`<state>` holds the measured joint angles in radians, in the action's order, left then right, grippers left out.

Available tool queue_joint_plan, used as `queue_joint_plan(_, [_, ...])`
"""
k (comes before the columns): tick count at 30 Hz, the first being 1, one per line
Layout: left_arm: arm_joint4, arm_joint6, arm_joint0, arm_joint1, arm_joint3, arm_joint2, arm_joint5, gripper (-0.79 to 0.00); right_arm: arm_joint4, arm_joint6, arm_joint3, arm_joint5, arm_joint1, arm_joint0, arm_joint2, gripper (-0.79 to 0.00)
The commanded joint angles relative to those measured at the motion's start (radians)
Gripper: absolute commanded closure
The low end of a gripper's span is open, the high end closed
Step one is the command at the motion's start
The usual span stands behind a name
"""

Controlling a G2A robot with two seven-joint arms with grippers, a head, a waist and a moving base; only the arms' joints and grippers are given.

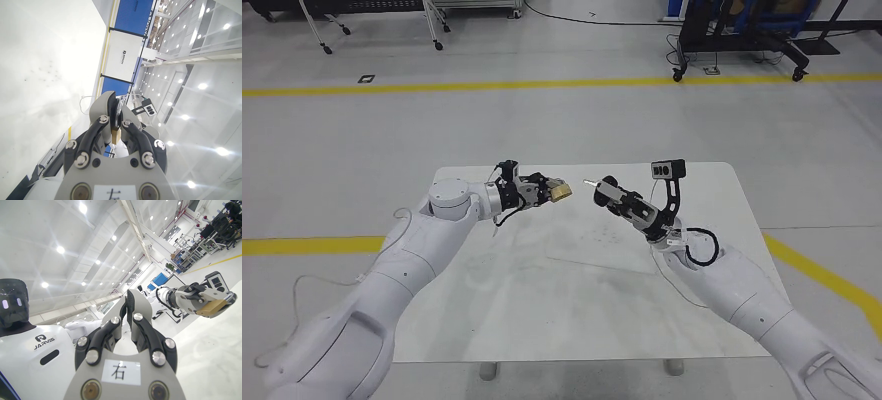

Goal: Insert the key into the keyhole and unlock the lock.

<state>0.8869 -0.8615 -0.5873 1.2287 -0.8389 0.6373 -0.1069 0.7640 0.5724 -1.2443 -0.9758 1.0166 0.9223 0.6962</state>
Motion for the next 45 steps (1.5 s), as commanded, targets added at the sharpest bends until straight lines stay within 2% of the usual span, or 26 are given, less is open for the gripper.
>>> queue_joint_plan(1, [0.001,-0.001,0.0,0.0,0.0,0.0,-0.001,0.0,0.0,0.0,0.0,0.0,0.0,0.0,0.0,0.0])
queue_joint_plan(11, [0.001,-0.001,0.0,0.0,0.0,0.0,-0.001,0.0,0.0,0.0,0.0,0.0,0.0,0.0,0.0,0.0])
queue_joint_plan(13, [-0.025,0.029,-0.01,-0.001,-0.007,-0.001,-0.002,0.0,-0.027,-0.006,-0.003,0.011,0.0,-0.002,0.008,0.0])
queue_joint_plan(16, [-0.061,0.041,-0.029,-0.006,-0.028,0.003,-0.034,0.0,-0.199,-0.051,-0.01,0.022,-0.004,-0.004,0.047,0.0])
queue_joint_plan(18, [-0.111,0.039,-0.032,-0.01,-0.042,-0.003,-0.067,0.0,-0.285,-0.08,-0.02,-0.012,-0.007,0.017,0.072,0.0])
queue_joint_plan(21, [-0.132,0.028,-0.043,-0.012,-0.061,-0.001,-0.119,0.0,-0.591,-0.136,-0.017,0.013,-0.018,0.021,0.138,0.0])
queue_joint_plan(25, [-0.107,-0.004,-0.055,-0.012,-0.07,0.016,-0.181,0.0,-0.99,-0.265,-0.126,0.053,-0.033,0.082,0.24,0.0])
queue_joint_plan(28, [-0.086,-0.021,-0.059,-0.01,-0.07,0.027,-0.228,0.0,-1.289,-0.349,-0.259,0.058,-0.05,0.152,0.324,0.0])
queue_joint_plan(32, [-0.041,-0.014,-0.07,-0.003,-0.065,0.044,-0.274,0.0,-1.561,-0.429,-0.414,0.101,-0.072,0.266,0.428,0.0])
queue_joint_plan(35, [0.022,0.017,-0.079,0.006,-0.061,0.065,-0.296,0.0,-1.608,-0.455,-0.486,0.152,-0.079,0.34,0.468,0.0])
queue_joint_plan(45, [0.023,0.025,-0.079,0.008,-0.063,0.066,-0.296,0.0,-1.608,-0.455,-0.486,0.152,-0.079,0.34,0.468,0.0])
